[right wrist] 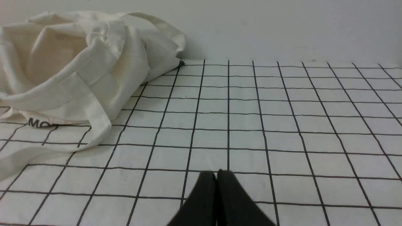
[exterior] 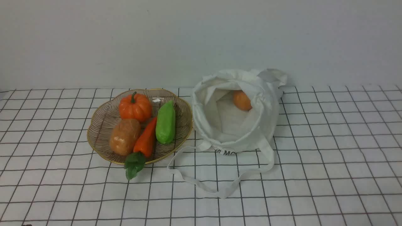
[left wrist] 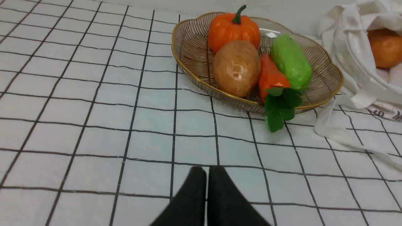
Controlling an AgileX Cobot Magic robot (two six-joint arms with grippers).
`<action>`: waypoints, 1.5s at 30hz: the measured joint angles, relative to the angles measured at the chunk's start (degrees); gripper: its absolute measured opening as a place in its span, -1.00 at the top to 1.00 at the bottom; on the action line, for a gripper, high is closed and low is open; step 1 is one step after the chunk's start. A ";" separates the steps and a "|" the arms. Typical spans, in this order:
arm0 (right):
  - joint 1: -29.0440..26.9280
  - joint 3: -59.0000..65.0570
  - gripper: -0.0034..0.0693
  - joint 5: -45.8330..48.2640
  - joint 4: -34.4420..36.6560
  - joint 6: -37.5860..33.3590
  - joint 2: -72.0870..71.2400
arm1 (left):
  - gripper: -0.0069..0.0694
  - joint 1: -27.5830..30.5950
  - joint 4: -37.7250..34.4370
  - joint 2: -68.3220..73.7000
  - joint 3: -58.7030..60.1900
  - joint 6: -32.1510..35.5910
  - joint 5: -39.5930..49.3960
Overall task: Take vegetables from bag on white checkered tablecloth place on plate.
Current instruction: 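Reach into the bag and grasp the item inside with the right gripper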
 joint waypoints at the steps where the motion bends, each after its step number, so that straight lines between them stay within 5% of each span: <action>1: 0.00 0.00 0.95 0.00 0.00 0.00 0.00 | 0.84 0.00 0.00 0.00 0.00 0.00 0.00; 27: 0.00 0.00 0.95 -0.11 0.33 0.26 0.00 | 0.84 0.00 0.00 0.00 0.00 -0.05 0.00; 29: 0.00 0.07 0.95 -0.88 4.12 2.64 0.00 | 0.84 0.00 0.00 0.00 0.00 -0.05 0.00; 37: 0.00 0.57 0.95 -4.68 39.92 20.99 0.00 | 0.84 0.00 0.00 0.00 0.00 -0.05 0.00; 45: 0.00 -0.73 0.95 -3.13 45.28 19.87 0.00 | 0.84 0.00 0.00 0.00 0.00 -0.05 0.00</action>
